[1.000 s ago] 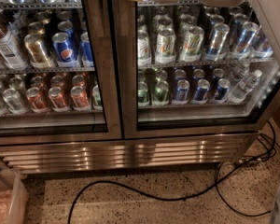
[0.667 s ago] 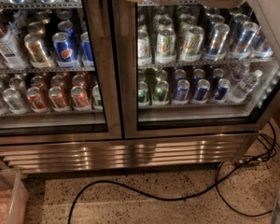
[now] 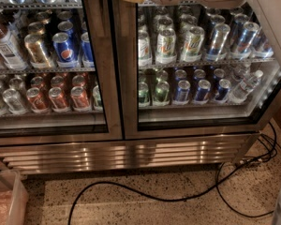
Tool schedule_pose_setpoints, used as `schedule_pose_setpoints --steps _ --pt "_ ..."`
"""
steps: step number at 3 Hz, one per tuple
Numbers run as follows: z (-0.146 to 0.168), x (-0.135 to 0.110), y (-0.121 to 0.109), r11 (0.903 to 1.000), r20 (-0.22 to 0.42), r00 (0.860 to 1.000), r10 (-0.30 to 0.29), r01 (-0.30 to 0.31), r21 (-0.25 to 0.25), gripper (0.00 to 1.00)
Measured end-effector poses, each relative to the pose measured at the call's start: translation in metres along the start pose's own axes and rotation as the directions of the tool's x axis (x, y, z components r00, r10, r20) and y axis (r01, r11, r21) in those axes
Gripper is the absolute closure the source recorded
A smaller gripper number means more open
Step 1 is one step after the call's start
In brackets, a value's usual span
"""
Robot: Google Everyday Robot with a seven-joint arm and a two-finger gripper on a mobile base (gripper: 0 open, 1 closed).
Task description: Open right fridge door
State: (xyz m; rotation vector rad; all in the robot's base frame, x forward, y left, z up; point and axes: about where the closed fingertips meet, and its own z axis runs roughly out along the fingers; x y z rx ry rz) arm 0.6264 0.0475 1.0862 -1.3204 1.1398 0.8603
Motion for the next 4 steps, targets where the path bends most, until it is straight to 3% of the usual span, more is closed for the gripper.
schedule_pose_setpoints --steps 3,4 --pt "0.0001 0.0000 0.0000 1.0000 0.000 1.000 0.000 0.000 0.000 0.11" --pt "0.0001 0.0000 0.0000 1.0000 0.000 1.000 0.000 0.000 0.000 0.00"
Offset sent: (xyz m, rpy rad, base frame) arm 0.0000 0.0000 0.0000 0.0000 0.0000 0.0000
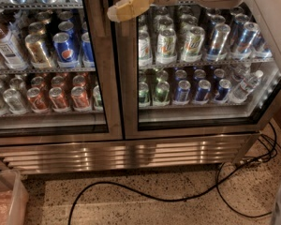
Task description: Open right fridge door
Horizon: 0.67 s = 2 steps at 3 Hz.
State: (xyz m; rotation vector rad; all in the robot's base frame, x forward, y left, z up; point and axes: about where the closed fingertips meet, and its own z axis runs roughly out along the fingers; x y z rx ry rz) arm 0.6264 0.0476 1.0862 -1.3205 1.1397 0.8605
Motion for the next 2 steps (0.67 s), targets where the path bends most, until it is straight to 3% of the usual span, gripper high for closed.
schedule_pose_setpoints --steps 2 --pt "0.0019 -0.0020 0.0062 1.0000 0.000 1.000 0.000 0.000 0.000 0.00"
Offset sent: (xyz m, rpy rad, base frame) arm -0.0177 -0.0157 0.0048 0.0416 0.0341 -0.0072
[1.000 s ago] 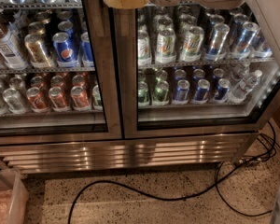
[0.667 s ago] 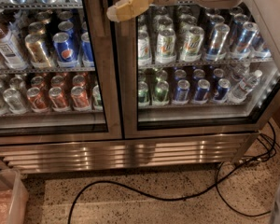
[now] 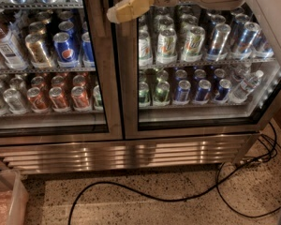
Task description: Open right fridge door
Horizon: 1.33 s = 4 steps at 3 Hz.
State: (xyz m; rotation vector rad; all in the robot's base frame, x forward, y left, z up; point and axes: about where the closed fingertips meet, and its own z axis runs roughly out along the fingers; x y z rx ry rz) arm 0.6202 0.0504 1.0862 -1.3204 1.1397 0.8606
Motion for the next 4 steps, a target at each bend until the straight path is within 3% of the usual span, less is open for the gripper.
schedule_pose_setpoints --steps 3,4 --pt "0.004 -0.012 0.011 0.9999 0.017 1.000 0.001 -0.002 0.010 0.00" --pt "-0.012 -0.008 0.029 0.9980 -0.007 0.999 0.046 -0.046 0.044 0.00"
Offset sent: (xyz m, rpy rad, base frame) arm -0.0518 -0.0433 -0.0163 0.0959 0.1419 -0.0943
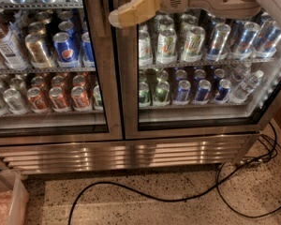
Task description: Open right fridge door
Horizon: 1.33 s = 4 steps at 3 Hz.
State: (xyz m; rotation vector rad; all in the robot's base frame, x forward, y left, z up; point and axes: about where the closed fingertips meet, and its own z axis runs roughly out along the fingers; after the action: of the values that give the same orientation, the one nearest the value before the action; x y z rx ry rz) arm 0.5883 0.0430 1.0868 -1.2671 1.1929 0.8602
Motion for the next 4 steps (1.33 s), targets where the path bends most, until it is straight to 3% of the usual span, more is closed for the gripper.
schedule_pose_setpoints --steps 1,2,4 --pt "-0.0276 0.0148 0.0273 0.9960 -0.014 0.997 0.081 -0.080 0.040 0.00" --pt "-0.0276 0.0149 0.0273 0.9959 -0.013 0.997 0.081 -0.081 0.040 0.00" --pt "-0.0259 0.0229 0.0252 0.9846 0.086 0.982 0.170 -0.173 0.025 0.00"
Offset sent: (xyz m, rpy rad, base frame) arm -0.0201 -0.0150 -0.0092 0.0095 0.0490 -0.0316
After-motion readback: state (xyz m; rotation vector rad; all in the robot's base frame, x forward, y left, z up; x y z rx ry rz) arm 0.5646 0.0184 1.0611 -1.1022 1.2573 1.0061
